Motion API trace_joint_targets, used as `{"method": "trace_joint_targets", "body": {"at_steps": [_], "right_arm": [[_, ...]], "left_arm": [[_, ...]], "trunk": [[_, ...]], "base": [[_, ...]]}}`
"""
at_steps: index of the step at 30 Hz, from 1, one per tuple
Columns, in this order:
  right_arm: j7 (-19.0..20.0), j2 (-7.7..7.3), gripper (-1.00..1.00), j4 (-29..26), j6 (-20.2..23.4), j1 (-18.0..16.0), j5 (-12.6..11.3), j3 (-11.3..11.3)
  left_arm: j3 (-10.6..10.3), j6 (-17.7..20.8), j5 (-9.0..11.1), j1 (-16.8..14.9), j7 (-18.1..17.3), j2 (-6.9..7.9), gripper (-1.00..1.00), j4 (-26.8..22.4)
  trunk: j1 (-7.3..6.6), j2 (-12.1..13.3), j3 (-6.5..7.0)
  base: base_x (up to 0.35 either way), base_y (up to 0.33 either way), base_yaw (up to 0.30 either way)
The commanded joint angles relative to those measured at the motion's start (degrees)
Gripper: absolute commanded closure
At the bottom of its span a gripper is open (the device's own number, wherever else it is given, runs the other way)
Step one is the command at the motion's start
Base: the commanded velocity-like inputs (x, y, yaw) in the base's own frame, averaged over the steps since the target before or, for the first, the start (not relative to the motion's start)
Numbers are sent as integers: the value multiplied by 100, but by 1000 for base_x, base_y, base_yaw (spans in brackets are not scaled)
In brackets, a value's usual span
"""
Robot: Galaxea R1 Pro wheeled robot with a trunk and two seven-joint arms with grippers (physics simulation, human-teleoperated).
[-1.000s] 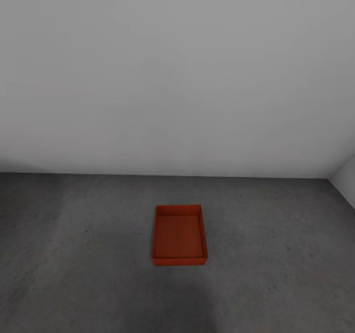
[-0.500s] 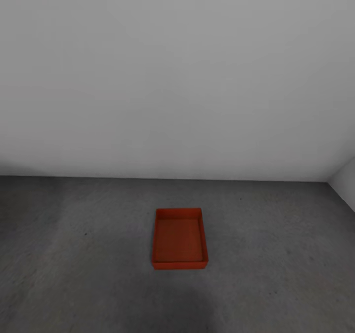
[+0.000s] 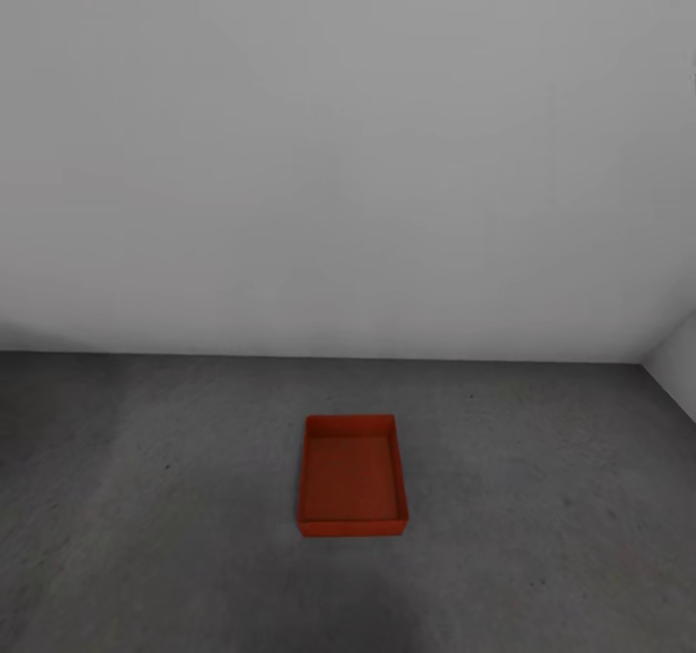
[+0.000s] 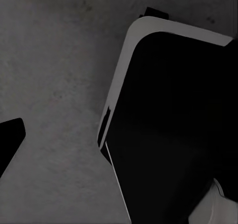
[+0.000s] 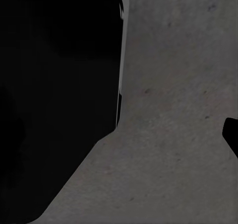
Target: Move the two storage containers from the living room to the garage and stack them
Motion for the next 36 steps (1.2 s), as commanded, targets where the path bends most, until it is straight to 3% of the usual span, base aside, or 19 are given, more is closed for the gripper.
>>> {"method": "trace_joint_targets", "body": {"at_steps": [1, 36], "right_arm": [[-1, 4, -100, 16, -28, -4, -37, 48], [89, 27, -100, 16, -28, -5, -27, 48]], "left_arm": [[49, -22, 7, -4, -16, -1, -100, -5], [57, -30, 23, -4, -16, -18, -100, -24]], "trunk": [[1, -4, 4], [1, -4, 326]], "base": [[0, 0, 0], [0, 0, 0]]}}
